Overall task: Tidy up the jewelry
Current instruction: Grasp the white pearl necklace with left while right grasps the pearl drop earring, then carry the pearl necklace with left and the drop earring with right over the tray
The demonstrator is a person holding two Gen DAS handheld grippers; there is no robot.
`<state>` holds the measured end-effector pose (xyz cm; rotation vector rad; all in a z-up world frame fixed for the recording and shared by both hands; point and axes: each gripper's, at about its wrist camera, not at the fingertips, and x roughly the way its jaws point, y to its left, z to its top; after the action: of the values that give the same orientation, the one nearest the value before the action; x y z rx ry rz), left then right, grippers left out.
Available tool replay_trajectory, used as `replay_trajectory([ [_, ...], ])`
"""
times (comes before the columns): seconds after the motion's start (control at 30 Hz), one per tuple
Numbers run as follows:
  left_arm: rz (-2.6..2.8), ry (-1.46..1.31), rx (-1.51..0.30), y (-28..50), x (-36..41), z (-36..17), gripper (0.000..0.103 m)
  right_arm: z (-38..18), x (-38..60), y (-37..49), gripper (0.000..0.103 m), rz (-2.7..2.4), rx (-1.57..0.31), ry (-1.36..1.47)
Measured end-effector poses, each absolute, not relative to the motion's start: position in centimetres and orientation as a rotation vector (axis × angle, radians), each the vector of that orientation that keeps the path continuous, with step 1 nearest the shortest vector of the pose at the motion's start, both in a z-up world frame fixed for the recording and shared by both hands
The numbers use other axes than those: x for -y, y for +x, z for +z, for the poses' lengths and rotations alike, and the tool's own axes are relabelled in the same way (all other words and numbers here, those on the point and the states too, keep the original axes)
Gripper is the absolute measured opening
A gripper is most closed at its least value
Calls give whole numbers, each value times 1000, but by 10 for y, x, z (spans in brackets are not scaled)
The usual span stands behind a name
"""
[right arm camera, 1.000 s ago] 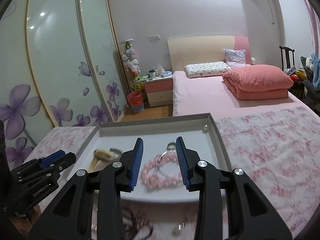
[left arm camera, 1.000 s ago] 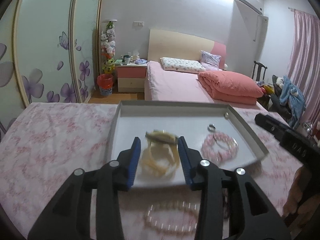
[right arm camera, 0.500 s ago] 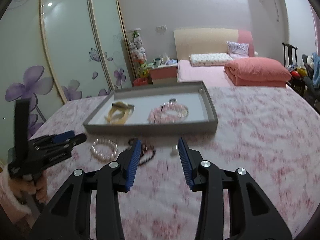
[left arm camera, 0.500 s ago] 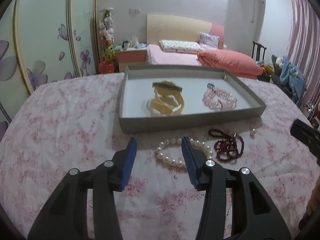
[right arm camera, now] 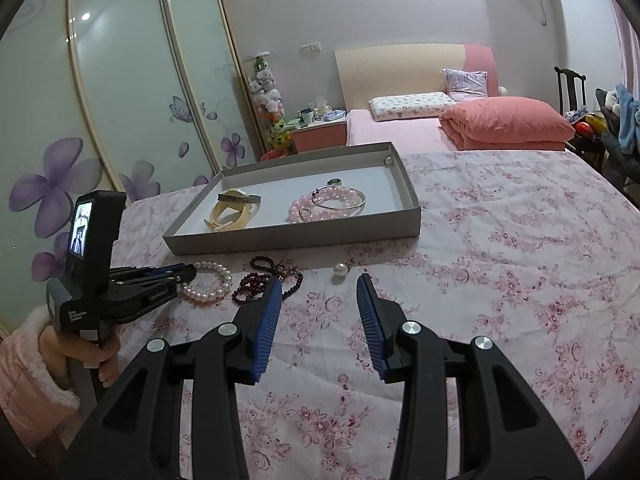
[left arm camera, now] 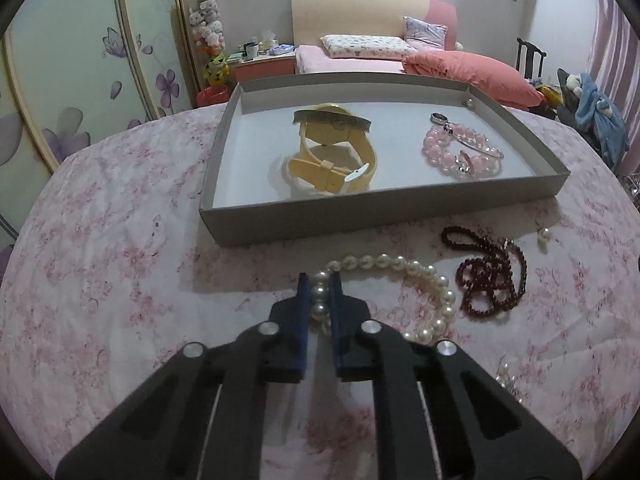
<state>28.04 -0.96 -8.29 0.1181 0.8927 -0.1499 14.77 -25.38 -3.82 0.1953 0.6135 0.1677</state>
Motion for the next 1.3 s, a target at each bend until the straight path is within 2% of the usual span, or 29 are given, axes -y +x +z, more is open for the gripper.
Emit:
replay_trajectory([
  [0.33, -135, 43, -848, 252, -31, -65, 10, -49, 226, 150, 40, 267, -707, 160],
  [0.73, -218, -76, -658, 217, -47, -15, 10, -79, 166, 168, 40, 373, -893, 38],
  [1.03, -239, -89, -622, 209, -44, -5, 10, -81, 146, 174, 41, 353, -893, -69],
  [1.07, -240, -91, -624, 209, -44, -6, 10, -82, 144, 174, 40, 350, -889, -86],
  [1.13, -241, -93, -625, 208, -44, -6, 10, -82, 143, 172, 13, 345, -881, -101],
  [1.17, -240, -94, -625, 208, -44, -6, 10, -82, 145, 172, 8, 360, -886, -88],
  [1.3, -243, -100, -619, 205, -44, -6, 10, -81, 156, 166, 7, 360, -884, -70],
])
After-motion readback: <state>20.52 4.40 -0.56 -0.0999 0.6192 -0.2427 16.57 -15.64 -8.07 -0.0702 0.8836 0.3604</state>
